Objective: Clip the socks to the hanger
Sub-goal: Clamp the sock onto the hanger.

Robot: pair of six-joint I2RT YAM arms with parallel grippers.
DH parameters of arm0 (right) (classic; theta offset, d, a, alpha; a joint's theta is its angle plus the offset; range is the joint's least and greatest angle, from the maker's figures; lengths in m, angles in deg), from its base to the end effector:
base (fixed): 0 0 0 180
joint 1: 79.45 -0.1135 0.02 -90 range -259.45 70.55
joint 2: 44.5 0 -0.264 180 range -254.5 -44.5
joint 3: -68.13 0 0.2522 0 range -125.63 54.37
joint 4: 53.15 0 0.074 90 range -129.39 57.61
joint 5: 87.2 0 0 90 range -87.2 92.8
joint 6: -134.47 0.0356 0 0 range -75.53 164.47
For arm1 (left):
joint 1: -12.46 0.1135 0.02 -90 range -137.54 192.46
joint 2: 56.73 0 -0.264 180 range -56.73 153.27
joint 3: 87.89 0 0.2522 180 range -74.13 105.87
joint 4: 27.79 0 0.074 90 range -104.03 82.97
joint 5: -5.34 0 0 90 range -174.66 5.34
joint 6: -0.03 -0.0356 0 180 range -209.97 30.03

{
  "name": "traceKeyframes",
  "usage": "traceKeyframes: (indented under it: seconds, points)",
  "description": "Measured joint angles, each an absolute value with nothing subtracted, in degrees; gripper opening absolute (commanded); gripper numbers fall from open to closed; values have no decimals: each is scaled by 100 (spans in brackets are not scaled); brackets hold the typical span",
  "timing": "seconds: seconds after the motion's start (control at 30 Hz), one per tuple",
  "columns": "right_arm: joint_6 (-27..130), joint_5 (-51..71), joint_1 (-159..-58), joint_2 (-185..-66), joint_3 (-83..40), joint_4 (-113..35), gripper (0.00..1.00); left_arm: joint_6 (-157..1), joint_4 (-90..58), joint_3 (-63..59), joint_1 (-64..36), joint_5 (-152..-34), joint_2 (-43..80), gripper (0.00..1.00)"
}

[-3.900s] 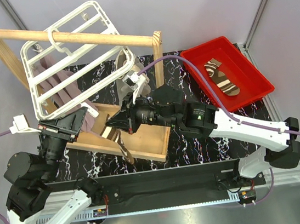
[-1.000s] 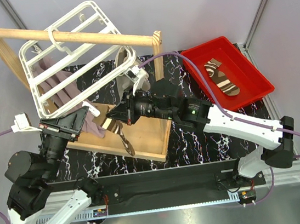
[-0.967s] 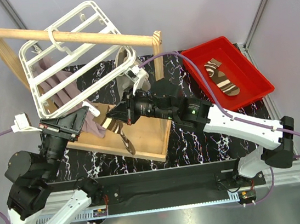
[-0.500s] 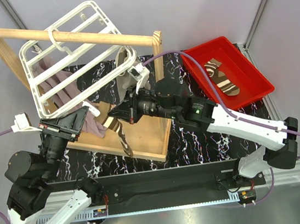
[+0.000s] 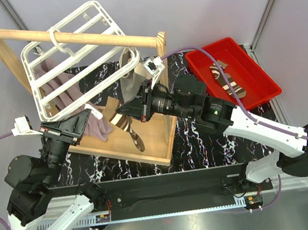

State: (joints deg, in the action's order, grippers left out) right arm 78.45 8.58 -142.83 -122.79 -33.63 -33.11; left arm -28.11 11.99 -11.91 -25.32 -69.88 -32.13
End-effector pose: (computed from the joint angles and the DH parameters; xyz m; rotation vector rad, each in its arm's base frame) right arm 0.1343 0.2760 0.4790 -0.5165 1.6117 1.4039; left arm 0.0400 -0.0195 0.4422 -0.5384 1.3971 -1.2614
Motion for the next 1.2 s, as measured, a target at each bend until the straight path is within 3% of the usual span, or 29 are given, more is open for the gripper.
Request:
traceKeyframes:
  seconds: [1.2]
  points:
    - [8616,1982,-14001,-12558,-2998,-3774,0,-2795,1136,-1191,-2528,-7040,-3213,0]
